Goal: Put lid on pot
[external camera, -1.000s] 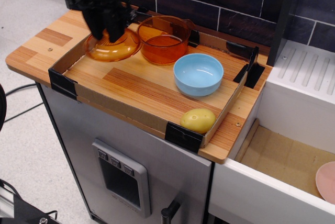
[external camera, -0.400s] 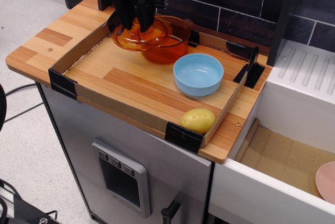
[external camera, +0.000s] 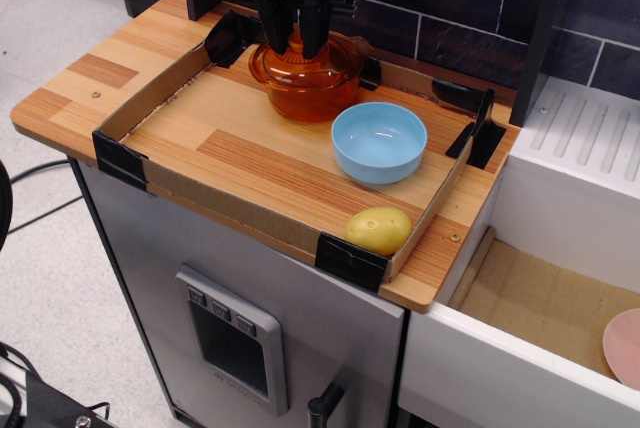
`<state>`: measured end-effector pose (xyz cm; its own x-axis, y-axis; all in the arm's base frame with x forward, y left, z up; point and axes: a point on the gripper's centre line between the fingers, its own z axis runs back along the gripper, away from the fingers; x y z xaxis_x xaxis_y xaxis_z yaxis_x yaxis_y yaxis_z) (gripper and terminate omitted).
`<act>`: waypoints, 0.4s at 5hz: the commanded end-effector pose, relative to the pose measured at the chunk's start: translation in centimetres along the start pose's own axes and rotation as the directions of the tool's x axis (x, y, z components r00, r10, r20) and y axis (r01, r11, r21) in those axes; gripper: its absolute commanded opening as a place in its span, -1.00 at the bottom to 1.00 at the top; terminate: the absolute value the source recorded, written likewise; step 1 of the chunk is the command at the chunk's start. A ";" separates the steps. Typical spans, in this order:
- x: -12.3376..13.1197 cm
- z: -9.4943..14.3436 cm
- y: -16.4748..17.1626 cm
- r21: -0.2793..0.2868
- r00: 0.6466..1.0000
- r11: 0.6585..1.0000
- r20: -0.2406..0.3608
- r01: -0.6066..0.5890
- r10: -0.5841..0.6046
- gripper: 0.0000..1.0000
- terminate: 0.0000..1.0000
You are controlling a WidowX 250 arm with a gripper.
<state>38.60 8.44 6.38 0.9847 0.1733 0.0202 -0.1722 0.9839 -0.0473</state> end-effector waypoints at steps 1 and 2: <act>2.5 2.2 -0.2 0.011 0.997 1.000 0.072 -0.017 0.016 -1.00 -1.00; 2.6 2.1 -0.2 0.016 0.997 1.000 0.071 -0.013 0.012 -1.00 -1.00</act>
<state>39.92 8.65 6.35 0.9820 0.1877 0.0202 -0.1868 0.9816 -0.0382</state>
